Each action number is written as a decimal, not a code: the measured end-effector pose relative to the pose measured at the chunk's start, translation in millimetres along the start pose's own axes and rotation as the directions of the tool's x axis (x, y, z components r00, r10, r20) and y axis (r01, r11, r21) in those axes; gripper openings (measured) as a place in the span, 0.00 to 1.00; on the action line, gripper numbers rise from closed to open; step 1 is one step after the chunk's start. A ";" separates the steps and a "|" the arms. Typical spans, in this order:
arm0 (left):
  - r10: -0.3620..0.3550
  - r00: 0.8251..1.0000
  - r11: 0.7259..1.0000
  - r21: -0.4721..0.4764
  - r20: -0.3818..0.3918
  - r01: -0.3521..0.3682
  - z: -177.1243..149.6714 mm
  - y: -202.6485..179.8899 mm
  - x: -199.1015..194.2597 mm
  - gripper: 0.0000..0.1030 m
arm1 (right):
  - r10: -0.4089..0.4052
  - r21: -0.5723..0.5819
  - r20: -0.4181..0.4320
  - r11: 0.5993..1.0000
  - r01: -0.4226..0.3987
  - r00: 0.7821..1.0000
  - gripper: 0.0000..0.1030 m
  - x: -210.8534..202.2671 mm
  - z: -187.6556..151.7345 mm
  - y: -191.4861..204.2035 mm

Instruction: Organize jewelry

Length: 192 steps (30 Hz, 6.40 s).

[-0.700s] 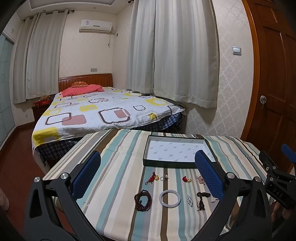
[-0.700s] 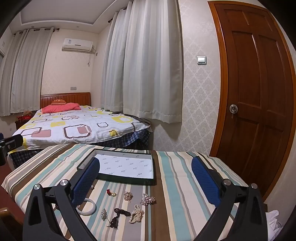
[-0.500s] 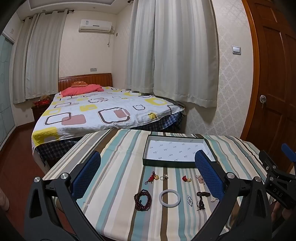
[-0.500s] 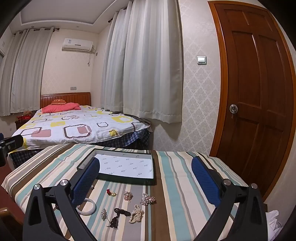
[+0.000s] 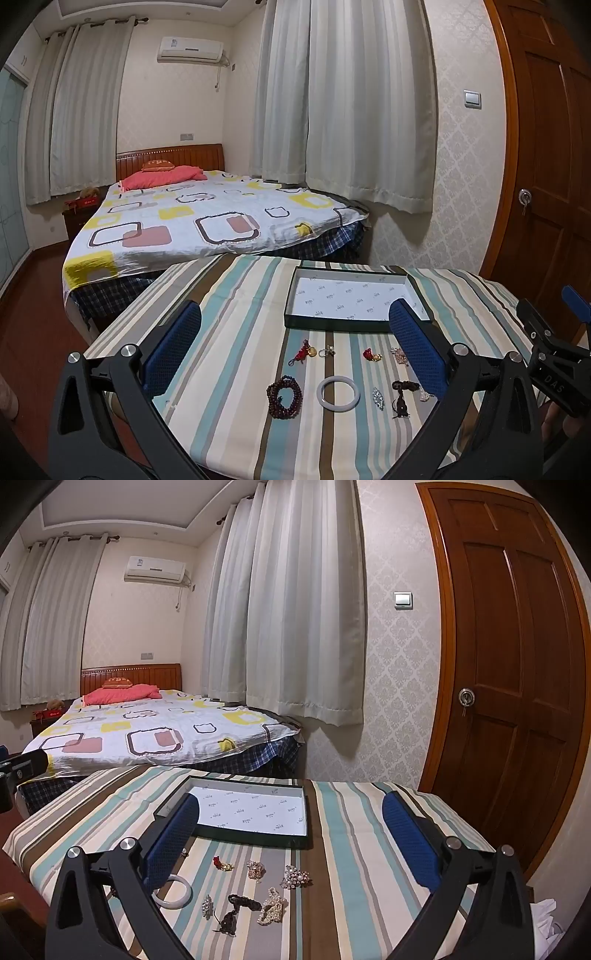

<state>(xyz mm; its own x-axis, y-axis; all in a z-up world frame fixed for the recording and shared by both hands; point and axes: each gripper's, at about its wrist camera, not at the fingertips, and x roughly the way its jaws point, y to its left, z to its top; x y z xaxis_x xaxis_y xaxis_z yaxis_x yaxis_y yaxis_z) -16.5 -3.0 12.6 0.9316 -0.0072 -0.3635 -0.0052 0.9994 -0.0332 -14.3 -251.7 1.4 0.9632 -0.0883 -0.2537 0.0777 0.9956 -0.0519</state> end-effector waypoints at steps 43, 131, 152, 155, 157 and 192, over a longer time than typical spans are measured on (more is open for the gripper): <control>0.007 0.993 1.000 0.006 -0.120 -0.006 -38.9 6.8 56.6 0.96 | 0.007 0.003 -0.066 1.000 -0.007 0.998 0.94 42.6 -42.6 1.2; -0.071 0.920 0.997 -0.043 -0.386 0.059 -113.6 20.8 177.4 0.11 | 0.139 0.131 -0.477 0.988 -0.087 0.868 0.21 149.7 -137.4 -17.9; -0.136 0.961 0.990 -0.006 -0.242 0.138 -9.8 -32.3 260.0 0.11 | 0.199 0.136 -0.270 0.977 -0.167 0.942 0.21 235.9 -34.5 -15.3; -0.150 0.951 0.988 -0.014 -0.269 0.151 -6.7 -40.8 296.4 0.11 | 0.219 0.151 -0.290 0.972 -0.181 0.932 0.21 269.1 -35.3 -12.7; -0.158 0.941 0.987 -0.022 -0.298 0.159 -8.8 -45.8 320.2 0.11 | 0.216 0.137 -0.318 0.974 -0.180 0.923 0.21 286.9 -41.7 -9.4; -0.084 0.862 0.995 0.012 -0.501 0.103 -56.1 -49.9 409.7 0.38 | 0.135 0.040 -0.573 0.990 -0.137 0.809 0.40 367.9 -87.9 7.3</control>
<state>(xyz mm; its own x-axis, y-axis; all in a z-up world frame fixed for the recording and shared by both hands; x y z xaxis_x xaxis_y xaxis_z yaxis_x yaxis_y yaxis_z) 345.1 -57.7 -186.8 0.6211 -0.1063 -0.7765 0.0955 0.9936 -0.0596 318.0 -279.6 -177.2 0.6423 0.0453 -0.7652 -0.0447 0.9988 0.0217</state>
